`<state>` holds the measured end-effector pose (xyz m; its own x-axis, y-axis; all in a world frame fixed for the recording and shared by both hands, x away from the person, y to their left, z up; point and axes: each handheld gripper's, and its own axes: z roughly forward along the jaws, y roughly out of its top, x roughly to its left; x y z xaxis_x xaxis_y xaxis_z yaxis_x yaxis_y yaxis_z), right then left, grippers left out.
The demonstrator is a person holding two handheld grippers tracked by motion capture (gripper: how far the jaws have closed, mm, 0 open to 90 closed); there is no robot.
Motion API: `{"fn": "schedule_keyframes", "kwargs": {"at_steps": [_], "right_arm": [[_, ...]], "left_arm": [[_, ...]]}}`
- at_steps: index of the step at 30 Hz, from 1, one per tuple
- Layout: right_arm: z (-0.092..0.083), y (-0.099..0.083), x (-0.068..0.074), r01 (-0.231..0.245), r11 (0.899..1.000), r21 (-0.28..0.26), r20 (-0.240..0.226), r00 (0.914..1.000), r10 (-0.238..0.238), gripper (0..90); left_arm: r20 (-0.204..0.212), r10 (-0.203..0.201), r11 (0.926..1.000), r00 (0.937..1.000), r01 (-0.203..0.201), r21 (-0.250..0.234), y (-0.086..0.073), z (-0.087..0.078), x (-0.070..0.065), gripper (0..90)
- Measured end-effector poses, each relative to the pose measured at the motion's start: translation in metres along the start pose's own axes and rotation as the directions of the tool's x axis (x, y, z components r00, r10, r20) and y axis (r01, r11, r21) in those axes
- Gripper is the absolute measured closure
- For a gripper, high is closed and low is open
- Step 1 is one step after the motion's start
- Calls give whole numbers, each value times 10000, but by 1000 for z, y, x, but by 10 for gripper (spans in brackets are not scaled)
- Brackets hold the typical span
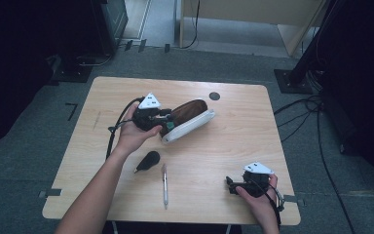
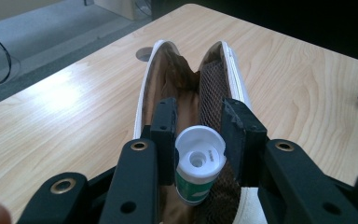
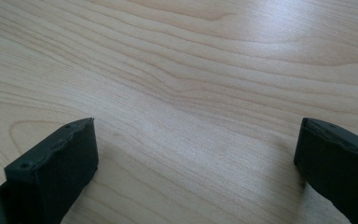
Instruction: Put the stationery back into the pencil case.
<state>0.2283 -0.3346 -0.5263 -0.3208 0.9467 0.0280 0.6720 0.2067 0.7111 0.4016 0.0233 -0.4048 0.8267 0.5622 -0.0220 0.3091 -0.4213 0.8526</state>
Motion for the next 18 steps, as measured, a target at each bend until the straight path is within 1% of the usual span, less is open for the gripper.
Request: {"fn": "schedule_keyframes", "kwargs": {"at_steps": [2, 3, 4, 5, 6, 7, 8, 9, 11, 12, 13, 14, 16, 17, 18], "right_arm": [[0, 0, 0, 2, 10000, 1, 2, 10000, -2, 0], [0, 0, 0, 3, 10000, 2, 0, 10000, -3, 0], [0, 0, 0, 3, 10000, 2, 0, 10000, -3, 0], [0, 0, 0, 1, 10000, 4, 2, 10000, -1, 0], [0, 0, 0, -1, 10000, 2, 0, 10000, 1, 0], [0, 0, 0, -1, 10000, 1, 0, 10000, 1, 0], [0, 0, 0, 6, 10000, 3, 2, 10000, -6, 0], [0, 0, 0, 6, 10000, 3, 2, 10000, -6, 0], [0, 0, 0, 4, 10000, 3, 6, 10000, -4, 0], [0, 0, 0, 4, 10000, 3, 6, 10000, -4, 0], [0, 0, 0, 2, 10000, 1, 1, 10000, -2, 0], [0, 0, 0, 4, 10000, 6, 2, 10000, -4, 0], [0, 0, 0, 6, 10000, 2, 1, 10000, -6, 0], [0, 0, 0, 6, 10000, 2, 1, 10000, -6, 0], [0, 0, 0, 2, 10000, 2, 0, 10000, -2, 0]], "left_arm": [[-69, 23, 10000, 10000, -23, -34, 0, 0, 0, 680], [-423, 246, 9996, 9988, -241, 123, 0, 2, -1, 681], [-423, 246, 9996, 9988, -241, 123, 0, 2, -1, 680], [-508, 261, 9996, 9984, -253, 159, -1, 4, -1, 680], [-376, 129, 9999, 9992, -124, 113, -1, 5, 0, 680], [-305, 103, 9999, 9995, -99, 140, -2, 6, 0, 681], [-274, 106, 9996, 9996, -99, 247, -2, 9, -1, 680], [-274, 106, 9996, 9996, -99, 247, -2, 9, -1, 680], [-256, 230, 9988, 9994, -219, 444, -7, 17, -5, 680], [-256, 230, 9988, 9994, -219, 444, -7, 17, -5, 679], [-241, 249, 9982, 9994, -236, 553, -9, 20, -5, 679], [-238, 231, 9967, 9994, -212, 786, -15, 25, -6, 679], [-239, 183, 9948, 9995, -158, 1005, -21, 30, -5, 678], [-239, 183, 9948, 9995, -158, 1005, -21, 30, -5, 677], [-236, 129, 9959, 9996, -107, 901, -24, 31, -5, 675]]}}
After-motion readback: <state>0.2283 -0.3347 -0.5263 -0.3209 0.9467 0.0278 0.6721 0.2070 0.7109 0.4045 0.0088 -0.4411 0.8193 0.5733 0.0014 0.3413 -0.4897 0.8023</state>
